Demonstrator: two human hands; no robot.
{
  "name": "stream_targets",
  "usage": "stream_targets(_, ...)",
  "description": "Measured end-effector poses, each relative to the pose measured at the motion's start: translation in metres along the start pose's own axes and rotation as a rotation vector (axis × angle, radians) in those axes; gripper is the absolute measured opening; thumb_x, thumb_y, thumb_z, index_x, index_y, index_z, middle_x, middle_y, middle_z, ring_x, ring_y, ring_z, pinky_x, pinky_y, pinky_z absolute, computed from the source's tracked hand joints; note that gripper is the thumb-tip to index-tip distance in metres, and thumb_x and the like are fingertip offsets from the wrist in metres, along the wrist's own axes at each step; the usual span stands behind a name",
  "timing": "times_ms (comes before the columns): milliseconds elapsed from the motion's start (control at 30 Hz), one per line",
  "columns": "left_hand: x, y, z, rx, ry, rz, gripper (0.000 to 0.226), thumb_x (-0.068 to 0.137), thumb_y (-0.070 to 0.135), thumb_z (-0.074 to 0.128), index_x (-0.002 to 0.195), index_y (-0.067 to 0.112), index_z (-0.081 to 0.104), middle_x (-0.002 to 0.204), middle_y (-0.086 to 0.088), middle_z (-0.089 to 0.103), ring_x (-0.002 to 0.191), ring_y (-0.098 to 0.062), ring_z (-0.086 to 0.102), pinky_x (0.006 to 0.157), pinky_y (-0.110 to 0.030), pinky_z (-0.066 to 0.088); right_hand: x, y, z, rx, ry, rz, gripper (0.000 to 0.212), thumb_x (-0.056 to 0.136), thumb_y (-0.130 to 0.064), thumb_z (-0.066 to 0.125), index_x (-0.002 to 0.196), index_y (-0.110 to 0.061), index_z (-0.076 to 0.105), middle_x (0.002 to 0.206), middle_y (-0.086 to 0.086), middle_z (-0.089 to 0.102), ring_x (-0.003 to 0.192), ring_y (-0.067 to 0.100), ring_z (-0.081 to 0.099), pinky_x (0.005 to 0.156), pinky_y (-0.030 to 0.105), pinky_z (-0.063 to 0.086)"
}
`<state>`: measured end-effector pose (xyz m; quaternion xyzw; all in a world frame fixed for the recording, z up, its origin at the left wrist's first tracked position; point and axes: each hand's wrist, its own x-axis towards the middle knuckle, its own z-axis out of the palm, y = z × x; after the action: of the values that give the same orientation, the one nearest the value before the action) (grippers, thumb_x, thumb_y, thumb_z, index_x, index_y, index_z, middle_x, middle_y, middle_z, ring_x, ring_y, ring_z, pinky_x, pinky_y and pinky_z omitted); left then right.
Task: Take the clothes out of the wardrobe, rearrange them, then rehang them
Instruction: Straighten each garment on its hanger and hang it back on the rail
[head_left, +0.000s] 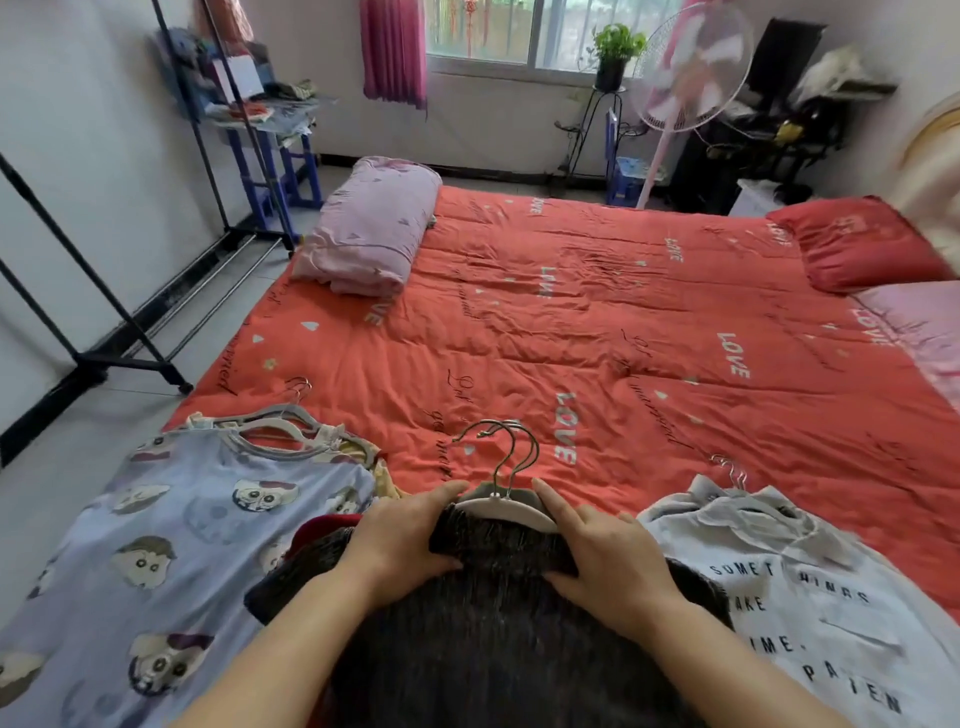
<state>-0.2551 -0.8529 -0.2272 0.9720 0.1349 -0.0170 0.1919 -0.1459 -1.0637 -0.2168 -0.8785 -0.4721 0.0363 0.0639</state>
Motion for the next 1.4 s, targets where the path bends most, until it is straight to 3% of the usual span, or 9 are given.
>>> stream_targets(333, 0.156, -0.054, 0.105, 0.05, -0.063, -0.07, 0.086, 0.078, 0.045, 0.068, 0.146, 0.035, 0.017, 0.139, 0.007, 0.046, 0.129, -0.013, 0.04, 0.101, -0.03, 0.026, 0.125, 0.1, 0.126, -0.043, -0.107, 0.13, 0.096, 0.084, -0.054, 0.053, 0.14, -0.037, -0.023, 0.13, -0.005, 0.046, 0.119, 0.018, 0.045, 0.098, 0.032, 0.028)
stream_targets(467, 0.193, -0.082, 0.192, 0.207, -0.187, -0.21, 0.112, 0.072, 0.069, 0.058, 0.144, 0.035, -0.022, 0.157, -0.001, -0.005, 0.144, -0.022, -0.008, 0.114, -0.047, 0.0, 0.147, 0.123, 0.222, -0.051, -0.271, 0.342, 0.096, 0.081, -0.071, 0.041, 0.141, -0.036, -0.025, 0.157, -0.002, -0.004, 0.144, 0.03, -0.001, 0.114, 0.05, 0.004)
stream_targets(533, 0.198, -0.101, 0.241, 0.228, -0.258, -0.227, 0.108, 0.066, 0.087, 0.033, 0.136, 0.035, -0.031, 0.154, -0.002, -0.023, 0.139, -0.024, -0.027, 0.11, -0.054, -0.013, 0.146, 0.127, 0.276, -0.066, -0.229, 0.347, 0.076, 0.085, -0.072, 0.024, 0.144, -0.036, -0.008, 0.156, 0.001, 0.005, 0.143, 0.037, 0.008, 0.112, 0.057, 0.016)
stream_targets(600, 0.2, -0.118, 0.28, 0.253, -0.155, -0.185, 0.101, 0.061, 0.093, 0.005, 0.143, 0.036, -0.015, 0.157, -0.008, -0.007, 0.141, -0.026, -0.018, 0.108, -0.058, -0.012, 0.142, 0.129, 0.317, 0.001, -0.234, 0.405, 0.069, 0.088, -0.07, 0.01, 0.145, -0.033, 0.02, 0.149, 0.004, 0.035, 0.137, 0.035, 0.025, 0.104, 0.055, 0.026)
stream_targets(700, 0.199, -0.132, 0.311, 0.233, -0.091, -0.152, 0.092, 0.072, 0.086, 0.017, 0.144, 0.029, 0.025, 0.151, -0.01, 0.025, 0.142, -0.031, 0.011, 0.108, -0.06, 0.003, 0.137, 0.132, 0.351, 0.009, -0.187, 0.399, 0.07, 0.088, -0.069, 0.004, 0.148, -0.035, 0.011, 0.157, -0.002, 0.013, 0.144, 0.029, 0.004, 0.105, 0.052, 0.013)
stream_targets(933, 0.202, -0.138, 0.32, 0.241, -0.04, -0.127, 0.098, 0.059, 0.084, 0.034, 0.14, 0.029, 0.03, 0.152, -0.01, 0.025, 0.135, -0.037, 0.026, 0.108, -0.061, 0.003, 0.14, 0.136, 0.365, -0.008, -0.054, 0.368, 0.07, 0.087, -0.07, 0.009, 0.148, -0.036, 0.006, 0.158, -0.001, 0.002, 0.143, 0.033, 0.01, 0.105, 0.056, 0.017)
stream_targets(1133, 0.204, -0.137, 0.32, 0.224, -0.12, -0.142, 0.097, 0.06, 0.085, 0.032, 0.14, 0.03, 0.03, 0.149, -0.009, 0.028, 0.135, -0.036, 0.026, 0.108, -0.06, 0.002, 0.142, 0.134, 0.355, 0.053, -0.201, 0.393, 0.07, 0.087, -0.069, 0.008, 0.148, -0.035, 0.007, 0.158, -0.002, 0.001, 0.139, 0.036, 0.019, 0.104, 0.056, 0.018)
stream_targets(1300, 0.206, -0.125, 0.288, 0.29, -0.24, -0.187, 0.095, 0.07, 0.086, 0.019, 0.145, 0.039, -0.015, 0.149, 0.0, -0.032, 0.138, -0.029, -0.029, 0.102, -0.056, -0.026, 0.147, 0.129, 0.325, -0.043, -0.334, 0.419, 0.076, 0.076, -0.077, -0.012, 0.142, -0.041, -0.018, 0.156, -0.001, -0.013, 0.141, 0.025, -0.016, 0.113, 0.051, 0.005)
stream_targets(1400, 0.19, -0.105, 0.243, 0.228, -0.324, -0.205, 0.083, 0.085, 0.072, 0.031, 0.147, 0.035, -0.011, 0.153, -0.001, -0.026, 0.14, -0.026, -0.025, 0.108, -0.052, -0.019, 0.147, 0.113, 0.276, 0.034, -0.486, 0.459, 0.067, 0.091, -0.066, 0.013, 0.146, -0.039, -0.012, 0.156, -0.003, -0.014, 0.143, 0.025, -0.014, 0.115, 0.049, 0.002)
